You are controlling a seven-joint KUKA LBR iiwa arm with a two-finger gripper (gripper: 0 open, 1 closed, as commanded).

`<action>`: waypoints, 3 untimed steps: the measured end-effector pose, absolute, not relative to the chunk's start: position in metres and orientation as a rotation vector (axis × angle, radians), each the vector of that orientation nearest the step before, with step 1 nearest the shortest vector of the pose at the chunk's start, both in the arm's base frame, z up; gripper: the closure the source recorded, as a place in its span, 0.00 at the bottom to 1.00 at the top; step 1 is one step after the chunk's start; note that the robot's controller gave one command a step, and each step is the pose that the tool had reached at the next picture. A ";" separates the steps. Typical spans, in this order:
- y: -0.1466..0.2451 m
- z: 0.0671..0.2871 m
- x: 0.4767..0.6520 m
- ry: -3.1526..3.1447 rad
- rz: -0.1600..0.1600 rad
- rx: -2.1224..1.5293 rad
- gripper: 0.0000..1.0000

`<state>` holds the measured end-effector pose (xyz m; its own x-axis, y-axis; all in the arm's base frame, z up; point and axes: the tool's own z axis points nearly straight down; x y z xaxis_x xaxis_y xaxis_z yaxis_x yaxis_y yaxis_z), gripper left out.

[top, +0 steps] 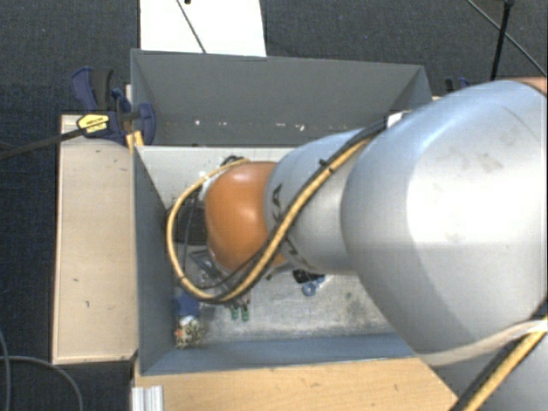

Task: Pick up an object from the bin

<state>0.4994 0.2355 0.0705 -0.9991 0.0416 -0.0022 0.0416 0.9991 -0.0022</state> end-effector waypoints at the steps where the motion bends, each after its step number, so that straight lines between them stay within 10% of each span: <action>1: 0.212 0.140 0.538 3.110 0.001 -0.379 1.00; 2: 0.232 0.111 0.554 3.018 0.003 -0.854 1.00; 3: 0.174 0.143 0.537 3.125 0.000 -0.313 1.00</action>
Offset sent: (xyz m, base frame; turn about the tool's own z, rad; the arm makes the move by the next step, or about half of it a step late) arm 0.0353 -0.0226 0.0669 -0.2857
